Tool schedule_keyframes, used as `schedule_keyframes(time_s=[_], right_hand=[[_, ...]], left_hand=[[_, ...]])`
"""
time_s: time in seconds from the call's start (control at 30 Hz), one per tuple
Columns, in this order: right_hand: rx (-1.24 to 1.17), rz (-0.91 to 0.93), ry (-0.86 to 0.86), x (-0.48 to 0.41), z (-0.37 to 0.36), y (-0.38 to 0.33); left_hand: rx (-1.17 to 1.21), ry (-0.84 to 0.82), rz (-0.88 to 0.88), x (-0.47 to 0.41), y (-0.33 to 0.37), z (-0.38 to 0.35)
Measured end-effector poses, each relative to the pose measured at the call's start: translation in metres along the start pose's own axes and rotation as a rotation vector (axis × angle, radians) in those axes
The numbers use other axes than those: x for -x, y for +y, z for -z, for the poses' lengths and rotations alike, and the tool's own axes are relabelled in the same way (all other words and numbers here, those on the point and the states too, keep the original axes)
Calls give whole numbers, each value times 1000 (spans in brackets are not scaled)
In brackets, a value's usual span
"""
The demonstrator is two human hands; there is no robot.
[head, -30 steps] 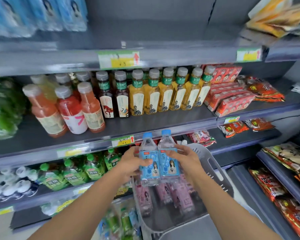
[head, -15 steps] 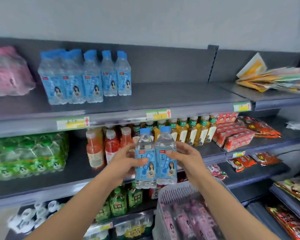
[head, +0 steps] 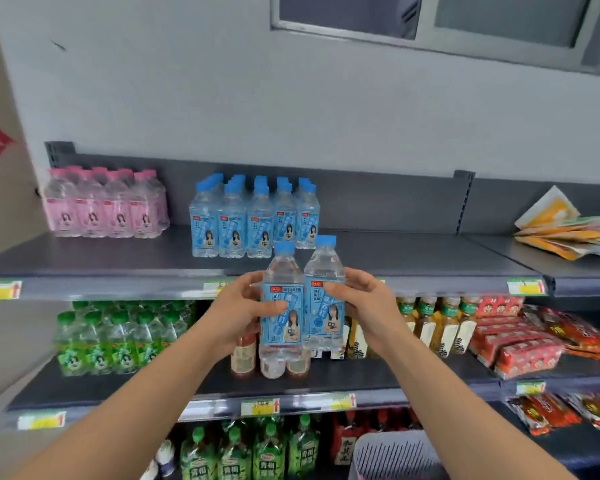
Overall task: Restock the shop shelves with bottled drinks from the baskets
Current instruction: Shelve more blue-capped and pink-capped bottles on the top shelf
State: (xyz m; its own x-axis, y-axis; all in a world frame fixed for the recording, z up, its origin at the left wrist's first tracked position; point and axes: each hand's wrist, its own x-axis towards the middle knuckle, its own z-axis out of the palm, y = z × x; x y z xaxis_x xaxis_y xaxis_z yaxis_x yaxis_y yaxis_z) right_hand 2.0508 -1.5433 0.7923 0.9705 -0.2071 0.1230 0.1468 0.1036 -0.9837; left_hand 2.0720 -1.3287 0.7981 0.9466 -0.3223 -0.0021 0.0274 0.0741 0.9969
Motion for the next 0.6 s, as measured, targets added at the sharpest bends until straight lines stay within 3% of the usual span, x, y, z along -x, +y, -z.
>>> schedule_keyframes(time_s=[0.23, 0.6], right_hand=[[30, 96, -62, -35, -32, -31], [12, 148, 93, -147, -68, -31]], left_hand=[[22, 100, -72, -11, 30, 26], [53, 47, -120, -78, 56, 80]])
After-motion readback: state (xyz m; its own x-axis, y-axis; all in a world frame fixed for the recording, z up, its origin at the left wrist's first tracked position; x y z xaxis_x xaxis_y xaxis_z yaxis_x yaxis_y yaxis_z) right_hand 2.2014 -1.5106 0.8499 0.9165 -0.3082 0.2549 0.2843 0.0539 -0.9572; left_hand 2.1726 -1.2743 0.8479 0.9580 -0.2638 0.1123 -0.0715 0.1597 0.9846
